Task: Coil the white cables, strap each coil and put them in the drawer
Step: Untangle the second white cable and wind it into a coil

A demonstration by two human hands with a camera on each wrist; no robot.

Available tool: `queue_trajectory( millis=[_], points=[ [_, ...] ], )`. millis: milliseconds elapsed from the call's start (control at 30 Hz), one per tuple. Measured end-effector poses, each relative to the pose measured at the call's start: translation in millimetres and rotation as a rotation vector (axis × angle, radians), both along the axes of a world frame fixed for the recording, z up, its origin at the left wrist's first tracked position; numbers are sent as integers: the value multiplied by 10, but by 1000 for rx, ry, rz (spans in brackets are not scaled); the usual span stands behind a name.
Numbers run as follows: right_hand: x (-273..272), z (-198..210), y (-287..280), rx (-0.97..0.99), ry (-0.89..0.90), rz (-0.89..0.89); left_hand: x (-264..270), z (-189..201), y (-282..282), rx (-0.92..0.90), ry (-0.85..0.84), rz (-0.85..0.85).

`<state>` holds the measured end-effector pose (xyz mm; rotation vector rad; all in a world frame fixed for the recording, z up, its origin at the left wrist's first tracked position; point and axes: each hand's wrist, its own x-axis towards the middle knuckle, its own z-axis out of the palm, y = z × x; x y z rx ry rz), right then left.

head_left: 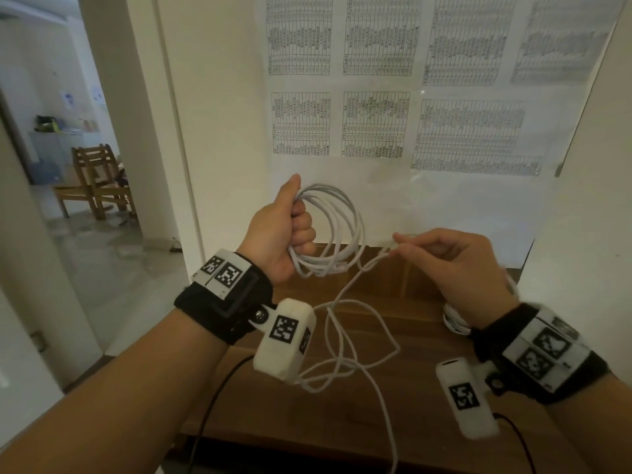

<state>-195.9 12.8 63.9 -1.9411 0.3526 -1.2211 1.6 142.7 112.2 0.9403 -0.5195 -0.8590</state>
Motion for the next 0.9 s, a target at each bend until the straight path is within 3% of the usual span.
queue_trajectory(
  millis=[100, 300, 367, 500, 600, 667, 733, 800, 900],
  points=[
    [-32, 23, -45, -42, 123, -18, -15, -53, -12, 15, 12, -4],
    [181, -175, 2, -22, 610, 6, -135, -67, -58, -20, 73, -76],
    [308, -297, 39, 5, 670, 12, -196, -51, -79, -39, 105, -100],
    [576, -382, 145, 275, 536, 141, -302, -21, -128, -75, 198, -155],
    [688, -309, 306, 552, 340, 363, -374, 0, -151, -79, 247, -187],
    [713, -284, 336, 691, 196, 405, -390, 32, -141, -87, 234, -182],
    [678, -270, 333, 739, 124, 430, -332, 92, -107, -113, 211, -164],
    [595, -279, 269, 724, 198, 401, -198, 170, -51, -157, 201, -144],
    [432, -257, 118, 554, 313, 326, 101, 312, 36, -223, 167, -83]
  ],
)
